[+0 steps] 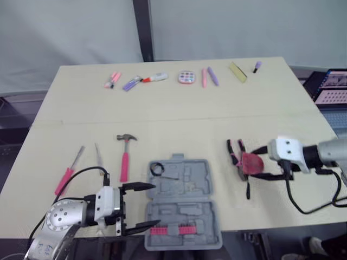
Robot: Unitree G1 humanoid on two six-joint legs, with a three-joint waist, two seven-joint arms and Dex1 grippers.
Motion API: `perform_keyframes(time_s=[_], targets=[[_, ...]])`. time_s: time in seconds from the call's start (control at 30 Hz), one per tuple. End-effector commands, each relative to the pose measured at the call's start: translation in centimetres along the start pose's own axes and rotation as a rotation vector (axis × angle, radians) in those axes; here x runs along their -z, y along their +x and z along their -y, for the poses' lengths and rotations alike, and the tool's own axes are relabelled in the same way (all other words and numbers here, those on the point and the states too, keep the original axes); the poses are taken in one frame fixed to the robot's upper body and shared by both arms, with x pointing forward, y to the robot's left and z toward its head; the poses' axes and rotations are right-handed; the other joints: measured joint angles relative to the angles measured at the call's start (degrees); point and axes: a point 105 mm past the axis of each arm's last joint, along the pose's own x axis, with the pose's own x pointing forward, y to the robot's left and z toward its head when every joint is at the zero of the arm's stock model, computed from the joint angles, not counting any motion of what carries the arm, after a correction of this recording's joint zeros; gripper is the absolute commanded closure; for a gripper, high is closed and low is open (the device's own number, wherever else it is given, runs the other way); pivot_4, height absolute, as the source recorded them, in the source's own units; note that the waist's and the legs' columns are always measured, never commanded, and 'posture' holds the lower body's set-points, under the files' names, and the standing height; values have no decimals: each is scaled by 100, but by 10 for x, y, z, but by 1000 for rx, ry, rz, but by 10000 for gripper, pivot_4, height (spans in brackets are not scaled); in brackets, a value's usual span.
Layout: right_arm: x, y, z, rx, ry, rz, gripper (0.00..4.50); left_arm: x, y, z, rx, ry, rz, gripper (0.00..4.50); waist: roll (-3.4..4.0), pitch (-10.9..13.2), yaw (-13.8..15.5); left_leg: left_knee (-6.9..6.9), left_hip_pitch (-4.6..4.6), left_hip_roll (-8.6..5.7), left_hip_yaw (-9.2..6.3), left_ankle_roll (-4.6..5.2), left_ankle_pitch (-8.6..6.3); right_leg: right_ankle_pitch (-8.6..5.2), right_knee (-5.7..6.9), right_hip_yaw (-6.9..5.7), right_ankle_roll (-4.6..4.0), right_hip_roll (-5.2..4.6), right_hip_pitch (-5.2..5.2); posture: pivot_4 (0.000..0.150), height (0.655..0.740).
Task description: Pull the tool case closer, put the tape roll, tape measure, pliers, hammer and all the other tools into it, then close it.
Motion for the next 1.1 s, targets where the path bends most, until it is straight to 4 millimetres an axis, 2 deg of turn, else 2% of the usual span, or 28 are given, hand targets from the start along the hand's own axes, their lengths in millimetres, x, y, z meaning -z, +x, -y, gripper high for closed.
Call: perform_keyframes(time_s=[0.03, 0.2, 0.33, 0.53, 0.83, 1.1], targets=[[-7, 15, 2, -29, 40, -113, 15548, 1, -5, -5, -50, 15, -5, 0, -3, 2, 15, 3, 0, -3, 0, 0, 0, 0, -5, 1, 0, -4, 0, 1500, 7400], [-21, 28, 10, -38, 3, -194, 15548, 2, -6, -10, -93, 12, -5, 0, -7, 7, 46, 6, -7, -10, -4, 0, 0, 0, -1, 3, 0, -10, -14, 1500, 7400], [-44, 53, 5, -100, -32, -263, 15548, 6, -14, -14, -150, -32, -9, 0, -7, 7, -13, 2, -9, -8, -2, -1, 1, 0, 8, 3, 0, -8, -27, 1500, 7400], [-62, 79, 3, -122, -47, -311, 15548, 6, -17, -18, -176, -30, -15, 0, -9, 8, -25, 1, -20, -15, 10, -5, 1, 0, 77, 3, -1, -20, -84, 1500, 7400], [-65, 105, 4, -120, -98, -372, 15548, 7, -19, -22, -180, -23, -34, 0, -11, 8, -36, 3, -20, -17, 6, -6, 1, 0, 89, 1, -1, -23, -91, 1500, 7400], [-60, 119, 12, -94, -165, -432, 15548, 7, -19, -24, -189, -28, -26, 0, -10, 8, -111, 2, -19, -17, 6, -8, 2, 0, 95, 0, -1, -22, -95, 1500, 7400]])
